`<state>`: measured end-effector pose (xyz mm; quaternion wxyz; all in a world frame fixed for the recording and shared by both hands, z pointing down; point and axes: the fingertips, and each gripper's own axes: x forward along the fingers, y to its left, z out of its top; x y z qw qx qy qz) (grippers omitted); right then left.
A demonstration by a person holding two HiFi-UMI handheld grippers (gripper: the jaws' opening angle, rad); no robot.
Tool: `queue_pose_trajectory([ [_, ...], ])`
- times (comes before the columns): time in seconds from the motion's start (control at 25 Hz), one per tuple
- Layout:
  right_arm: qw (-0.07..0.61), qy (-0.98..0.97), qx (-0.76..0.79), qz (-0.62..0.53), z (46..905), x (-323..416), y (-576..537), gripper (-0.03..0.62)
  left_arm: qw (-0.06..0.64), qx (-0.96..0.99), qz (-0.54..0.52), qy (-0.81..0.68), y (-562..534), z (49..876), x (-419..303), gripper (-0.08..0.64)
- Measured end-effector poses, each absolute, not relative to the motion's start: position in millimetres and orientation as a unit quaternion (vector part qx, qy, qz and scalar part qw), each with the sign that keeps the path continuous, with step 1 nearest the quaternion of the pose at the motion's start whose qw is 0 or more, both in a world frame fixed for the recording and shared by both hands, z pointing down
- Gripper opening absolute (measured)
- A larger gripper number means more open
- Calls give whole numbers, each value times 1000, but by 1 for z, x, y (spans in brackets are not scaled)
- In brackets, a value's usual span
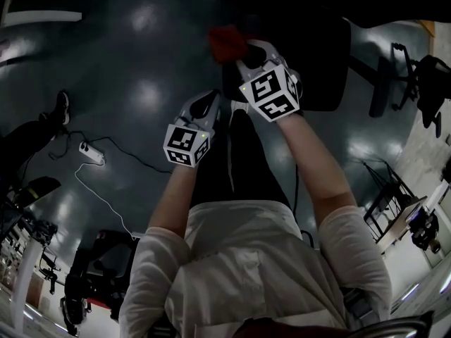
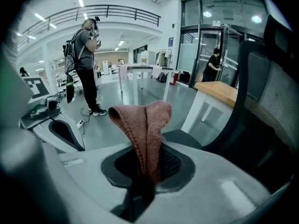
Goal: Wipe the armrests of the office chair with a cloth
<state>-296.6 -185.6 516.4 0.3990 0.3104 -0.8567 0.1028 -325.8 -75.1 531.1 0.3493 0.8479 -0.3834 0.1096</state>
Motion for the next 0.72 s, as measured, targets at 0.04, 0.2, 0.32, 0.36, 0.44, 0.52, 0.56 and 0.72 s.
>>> queue_pose_trajectory([
  [0.04, 398, -857, 310, 105, 516, -298, -178, 51, 349, 849, 110, -381, -73, 531, -326, 17],
  [0.2, 383, -859, 314, 128, 514, -300, -144, 51, 343, 855, 113, -371, -62, 531, -325, 17],
  [0.32, 364, -859, 327, 149, 514, -300, -119, 51, 344, 858, 114, -363, -54, 530, -328, 17],
  [0.36, 359, -858, 333, 153, 514, -300, -111, 49, 343, 860, 113, -361, -52, 529, -329, 17],
  [0.44, 350, -856, 343, 166, 513, -301, -95, 49, 336, 864, 114, -356, -47, 526, -331, 17],
  [0.52, 340, -853, 351, 182, 512, -302, -80, 49, 331, 868, 116, -351, -43, 524, -332, 17],
  [0.56, 336, -852, 354, 190, 511, -303, -73, 49, 330, 869, 117, -349, -42, 523, -332, 17],
  [0.72, 320, -841, 363, 241, 507, -299, -43, 49, 326, 873, 121, -343, -36, 519, -334, 17],
])
